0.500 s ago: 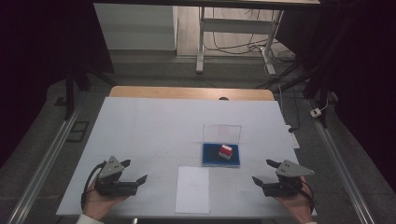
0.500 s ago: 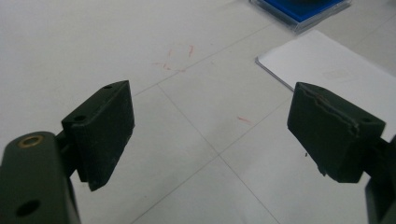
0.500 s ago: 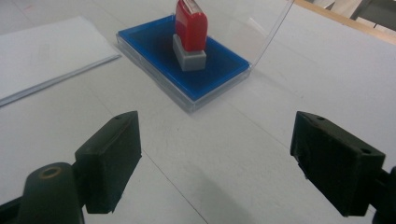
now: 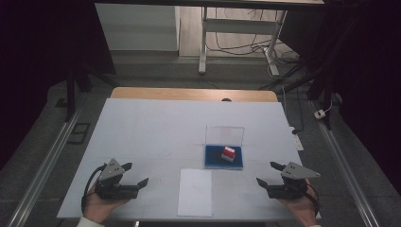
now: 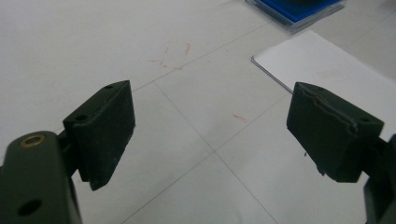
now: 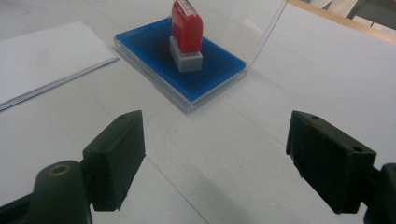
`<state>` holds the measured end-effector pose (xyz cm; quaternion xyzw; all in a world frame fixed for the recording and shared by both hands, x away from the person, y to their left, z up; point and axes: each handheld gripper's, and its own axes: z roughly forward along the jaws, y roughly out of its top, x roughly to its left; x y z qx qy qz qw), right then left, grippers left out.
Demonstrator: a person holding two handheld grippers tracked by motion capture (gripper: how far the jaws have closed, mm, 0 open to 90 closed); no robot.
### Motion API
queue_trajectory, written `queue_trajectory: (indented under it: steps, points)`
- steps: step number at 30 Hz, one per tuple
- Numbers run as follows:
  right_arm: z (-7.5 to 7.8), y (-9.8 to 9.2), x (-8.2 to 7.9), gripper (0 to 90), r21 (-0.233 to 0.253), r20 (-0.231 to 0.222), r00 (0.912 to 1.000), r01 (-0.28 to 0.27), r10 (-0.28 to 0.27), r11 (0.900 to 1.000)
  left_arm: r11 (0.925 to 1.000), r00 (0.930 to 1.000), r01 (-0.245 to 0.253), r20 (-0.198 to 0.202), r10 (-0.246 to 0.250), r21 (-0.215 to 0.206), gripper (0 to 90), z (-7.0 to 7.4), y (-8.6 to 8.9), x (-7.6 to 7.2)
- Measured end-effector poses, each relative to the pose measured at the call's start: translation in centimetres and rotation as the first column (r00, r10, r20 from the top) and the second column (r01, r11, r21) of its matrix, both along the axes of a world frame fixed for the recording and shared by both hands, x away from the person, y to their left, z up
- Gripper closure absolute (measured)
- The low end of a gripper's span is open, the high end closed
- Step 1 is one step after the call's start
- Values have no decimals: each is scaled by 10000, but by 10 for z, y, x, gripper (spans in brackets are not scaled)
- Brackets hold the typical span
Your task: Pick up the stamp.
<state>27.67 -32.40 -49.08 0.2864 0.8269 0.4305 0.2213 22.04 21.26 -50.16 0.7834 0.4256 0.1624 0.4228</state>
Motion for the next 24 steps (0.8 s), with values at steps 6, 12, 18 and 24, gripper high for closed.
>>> queue_trajectory:
  steps: [6, 12, 18, 24]
  points:
    - [1, 0, -1, 205, -26, -1, 10000, 11, -11, 10000, 9999, 10000, 5, -9, -5, 115, 156, -1, -2, 1]
    - [0, 2, 0, 216, -120, -48, 10000, 32, -32, 9999, 9998, 10000, -46, 16, 45, 185, 166, -2, -2, 3]
    - [2, 4, 0, 226, -61, -87, 9999, -87, 86, 9999, 9998, 9999, -138, -13, 138, 173, 168, -3, -2, 7]
    - [8, 6, 1, 229, -79, -37, 10000, -60, 60, 10000, 9996, 9999, -119, 29, 118, 257, 168, -4, -4, 9]
